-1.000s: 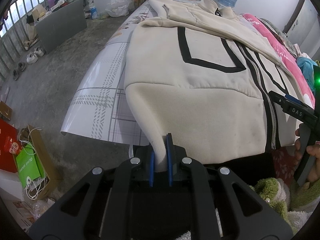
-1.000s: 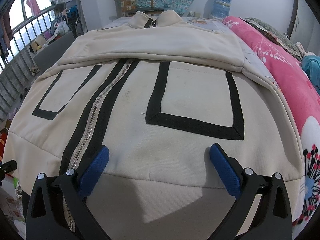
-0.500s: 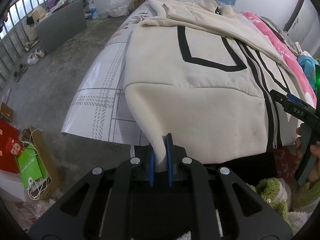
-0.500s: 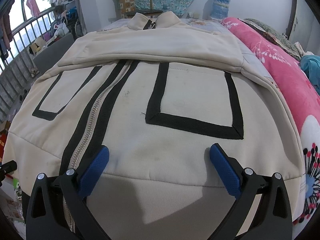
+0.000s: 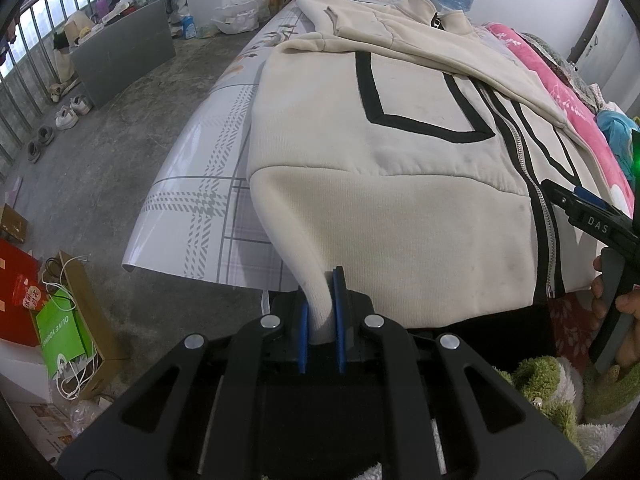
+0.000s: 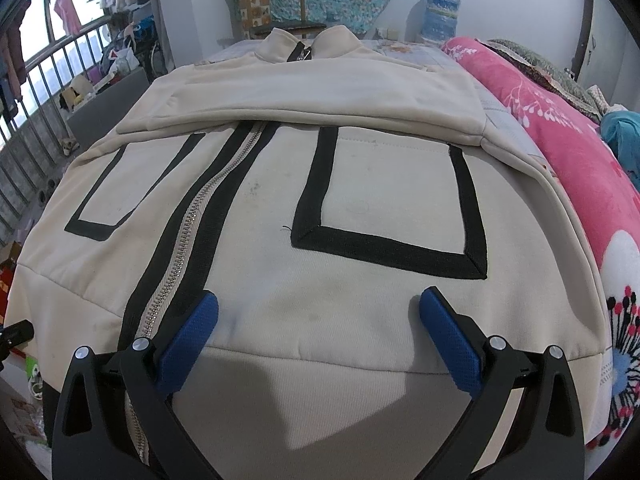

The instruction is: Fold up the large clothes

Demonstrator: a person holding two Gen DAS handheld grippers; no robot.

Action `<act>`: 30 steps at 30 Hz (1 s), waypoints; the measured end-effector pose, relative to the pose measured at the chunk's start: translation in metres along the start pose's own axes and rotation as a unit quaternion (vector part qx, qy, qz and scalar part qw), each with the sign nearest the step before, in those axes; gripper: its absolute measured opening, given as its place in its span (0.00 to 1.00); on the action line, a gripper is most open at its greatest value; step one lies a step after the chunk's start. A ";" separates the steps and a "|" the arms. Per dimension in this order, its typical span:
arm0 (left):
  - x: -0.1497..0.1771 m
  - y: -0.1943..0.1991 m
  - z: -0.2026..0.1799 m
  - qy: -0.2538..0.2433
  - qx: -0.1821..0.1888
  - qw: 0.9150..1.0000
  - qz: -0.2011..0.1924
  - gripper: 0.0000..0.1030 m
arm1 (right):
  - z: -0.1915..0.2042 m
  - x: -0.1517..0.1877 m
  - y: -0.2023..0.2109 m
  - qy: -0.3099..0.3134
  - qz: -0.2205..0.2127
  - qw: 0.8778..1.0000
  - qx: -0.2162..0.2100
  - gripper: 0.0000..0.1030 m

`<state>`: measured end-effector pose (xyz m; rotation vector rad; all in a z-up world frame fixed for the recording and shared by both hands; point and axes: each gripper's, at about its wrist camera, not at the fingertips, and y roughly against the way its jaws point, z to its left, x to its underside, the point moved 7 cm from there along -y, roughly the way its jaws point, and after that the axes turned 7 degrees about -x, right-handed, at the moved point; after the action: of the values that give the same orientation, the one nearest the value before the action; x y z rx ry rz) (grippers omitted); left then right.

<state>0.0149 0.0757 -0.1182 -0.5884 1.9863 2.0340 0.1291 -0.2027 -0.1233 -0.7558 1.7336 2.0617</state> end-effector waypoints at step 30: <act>0.001 0.002 0.000 -0.003 0.007 1.000 -0.007 0.10 | -0.020 0.089 0.084 -0.050 0.040 0.997 -0.042 0.91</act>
<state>0.0136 0.0755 -0.1170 -0.5913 1.9854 2.0110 0.0129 -0.2455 -0.1120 -0.6046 1.6575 2.1977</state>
